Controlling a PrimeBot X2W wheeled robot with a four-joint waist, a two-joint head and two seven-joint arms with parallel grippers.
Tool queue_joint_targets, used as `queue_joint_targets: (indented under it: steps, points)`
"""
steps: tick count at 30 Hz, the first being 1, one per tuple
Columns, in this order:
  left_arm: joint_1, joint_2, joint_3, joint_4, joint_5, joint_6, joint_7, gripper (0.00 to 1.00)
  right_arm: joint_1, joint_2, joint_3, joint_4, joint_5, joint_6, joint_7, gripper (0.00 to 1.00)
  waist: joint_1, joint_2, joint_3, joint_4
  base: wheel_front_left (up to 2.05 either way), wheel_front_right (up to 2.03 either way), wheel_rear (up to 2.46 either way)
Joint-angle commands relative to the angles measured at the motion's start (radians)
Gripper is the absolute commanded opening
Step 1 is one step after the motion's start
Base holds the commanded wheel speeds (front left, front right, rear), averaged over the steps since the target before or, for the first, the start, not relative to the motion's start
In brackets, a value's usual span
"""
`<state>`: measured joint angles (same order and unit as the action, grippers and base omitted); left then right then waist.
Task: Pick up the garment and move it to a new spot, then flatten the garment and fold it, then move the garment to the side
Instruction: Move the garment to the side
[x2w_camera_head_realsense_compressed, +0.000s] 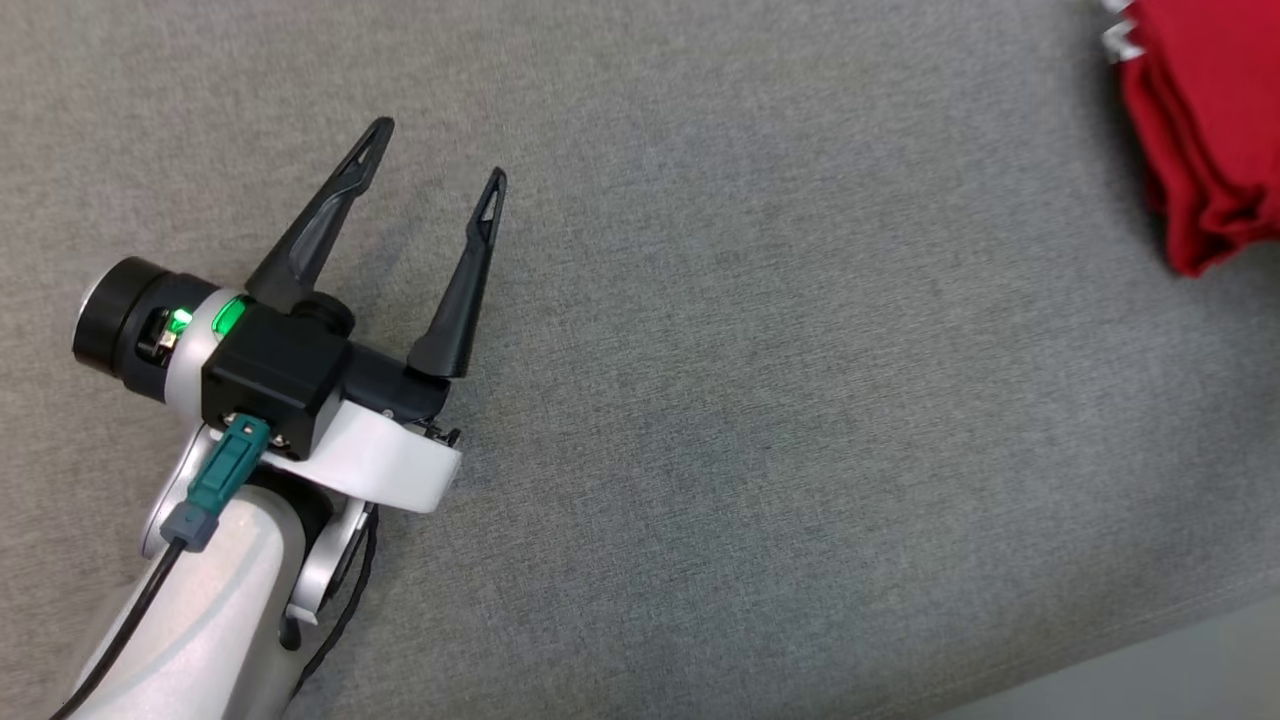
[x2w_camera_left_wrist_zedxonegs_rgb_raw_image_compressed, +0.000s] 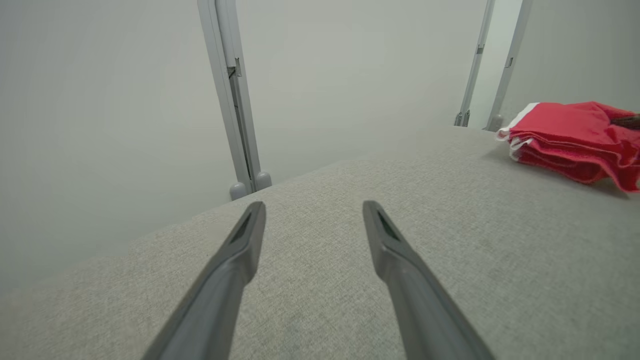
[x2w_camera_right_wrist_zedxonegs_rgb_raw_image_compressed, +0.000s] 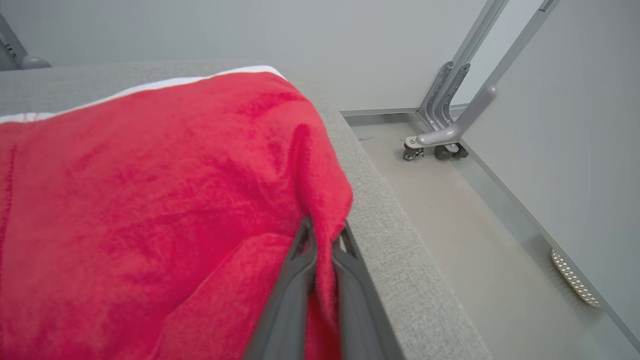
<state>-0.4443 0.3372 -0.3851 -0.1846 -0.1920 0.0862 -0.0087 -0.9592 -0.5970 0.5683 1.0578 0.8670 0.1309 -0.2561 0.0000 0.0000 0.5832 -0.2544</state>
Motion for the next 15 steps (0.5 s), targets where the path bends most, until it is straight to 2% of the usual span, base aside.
queue_joint_targets:
  steps: [1,6,7,8,9,15]
  points:
    - [-0.021,0.008,0.001,-0.008,0.009,-0.003,0.006,1.00,-0.015,-0.005,-0.006,0.015,0.003,0.000,-0.006,0.00,0.0000,0.0000,0.031,0.005,0.00,0.00,0.00]
    - [-0.036,0.013,-0.009,-0.026,0.019,-0.002,0.017,1.00,-0.049,0.012,-0.021,0.056,0.000,0.000,-0.010,0.00,0.0000,0.0000,0.061,0.009,0.00,0.00,0.00]
    - [-0.036,0.014,-0.009,-0.026,0.017,0.000,0.018,1.00,-0.053,0.015,-0.026,0.063,0.003,0.000,-0.011,0.04,0.0000,0.0000,0.063,0.010,0.00,0.00,0.00]
    - [-0.035,0.015,-0.010,-0.027,0.017,0.001,0.020,1.00,-0.061,0.013,-0.033,0.064,-0.002,0.000,-0.011,0.36,0.0000,0.0000,0.064,0.009,0.00,0.00,0.00]
    - [-0.035,0.014,-0.011,-0.027,0.018,0.002,0.021,1.00,-0.059,0.017,-0.038,0.069,-0.004,0.000,-0.011,0.98,0.0000,0.0000,0.065,0.009,0.00,0.00,0.00]
    - [-0.006,0.008,-0.011,-0.008,0.002,0.011,0.006,1.00,-0.032,0.005,-0.081,0.066,-0.097,0.000,-0.011,1.00,0.0000,0.0000,0.028,0.001,0.00,0.00,0.00]
